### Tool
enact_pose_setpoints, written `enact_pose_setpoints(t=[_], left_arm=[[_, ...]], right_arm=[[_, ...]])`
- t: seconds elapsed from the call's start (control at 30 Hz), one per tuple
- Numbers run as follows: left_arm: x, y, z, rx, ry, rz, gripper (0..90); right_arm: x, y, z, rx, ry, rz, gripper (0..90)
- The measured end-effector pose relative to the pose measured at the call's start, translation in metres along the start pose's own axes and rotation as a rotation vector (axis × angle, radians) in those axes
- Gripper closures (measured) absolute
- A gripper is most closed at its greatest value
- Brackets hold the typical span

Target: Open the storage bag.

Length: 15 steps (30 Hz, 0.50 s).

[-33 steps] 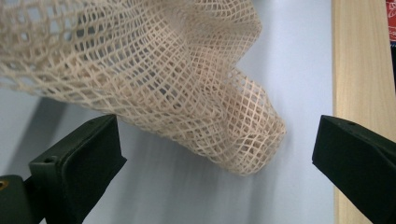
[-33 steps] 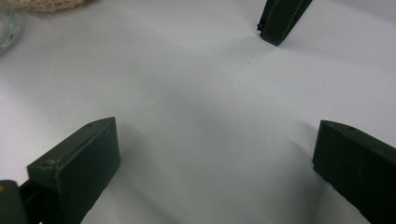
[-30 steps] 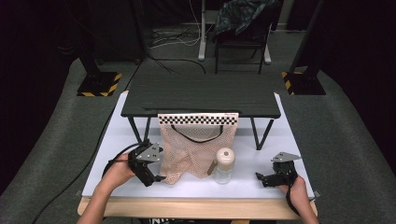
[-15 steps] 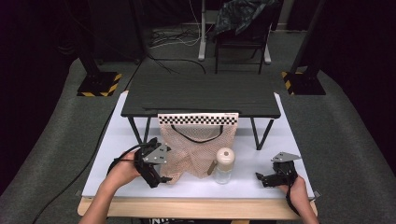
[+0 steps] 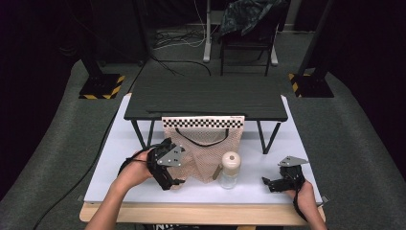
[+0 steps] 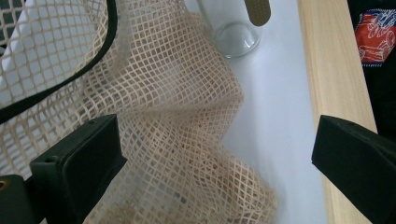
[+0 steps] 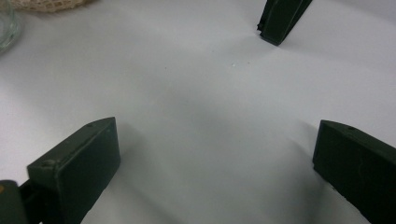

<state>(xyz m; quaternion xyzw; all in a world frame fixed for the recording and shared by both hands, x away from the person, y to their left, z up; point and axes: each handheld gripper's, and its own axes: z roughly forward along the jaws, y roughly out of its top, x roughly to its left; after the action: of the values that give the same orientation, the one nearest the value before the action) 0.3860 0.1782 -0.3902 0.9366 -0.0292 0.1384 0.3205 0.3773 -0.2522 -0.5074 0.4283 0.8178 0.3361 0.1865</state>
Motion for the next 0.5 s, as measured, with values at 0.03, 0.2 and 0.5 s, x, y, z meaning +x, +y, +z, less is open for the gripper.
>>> enact_pose_setpoints(t=[0.03,0.2,0.5], left_arm=[[0.0,0.001,0.001,-0.002,0.0,0.003,1.4],[0.004,0.005,0.002,-0.008,-0.004,0.016,1.4],[0.012,0.011,0.008,-0.02,-0.012,0.029,1.4]], right_arm=[[0.0,0.0,0.0,0.0,0.0,0.0,0.0],[0.0,0.0,0.0,0.0,0.001,0.0,0.0],[0.0,0.0,0.0,0.0,0.001,0.0,0.0]])
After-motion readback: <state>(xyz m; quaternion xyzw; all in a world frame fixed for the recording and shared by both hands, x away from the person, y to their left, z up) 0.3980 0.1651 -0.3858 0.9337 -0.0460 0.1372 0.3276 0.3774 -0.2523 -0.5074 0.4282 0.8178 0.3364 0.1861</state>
